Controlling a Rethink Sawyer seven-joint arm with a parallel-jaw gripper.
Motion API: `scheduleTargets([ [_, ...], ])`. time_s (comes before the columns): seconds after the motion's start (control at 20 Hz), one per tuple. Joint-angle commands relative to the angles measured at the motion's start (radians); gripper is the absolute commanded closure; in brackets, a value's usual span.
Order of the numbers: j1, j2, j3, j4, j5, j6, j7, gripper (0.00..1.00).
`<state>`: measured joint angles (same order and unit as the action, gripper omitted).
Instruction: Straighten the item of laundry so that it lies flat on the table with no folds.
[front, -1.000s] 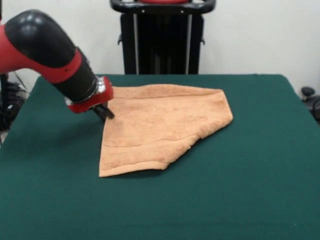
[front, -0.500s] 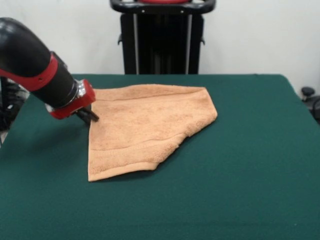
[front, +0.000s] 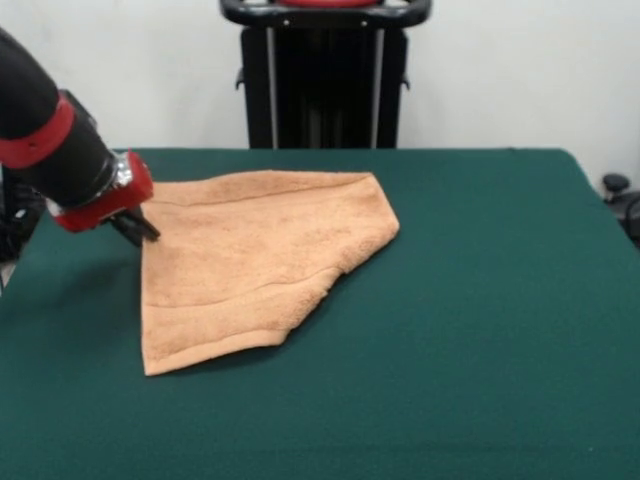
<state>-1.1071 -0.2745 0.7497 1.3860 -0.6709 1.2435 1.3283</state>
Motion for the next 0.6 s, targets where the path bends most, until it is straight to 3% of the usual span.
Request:
scheduleTargets([
  [0.05, 0.021, -0.181, 0.048, 0.159, 0.057, -0.018, -0.107, 1.00],
  [0.25, 0.035, -0.371, 0.067, 0.311, 0.134, -0.013, 0.008, 1.00],
  [0.6, 0.086, -0.515, 0.041, 0.460, 0.217, -0.103, 0.129, 1.00],
])
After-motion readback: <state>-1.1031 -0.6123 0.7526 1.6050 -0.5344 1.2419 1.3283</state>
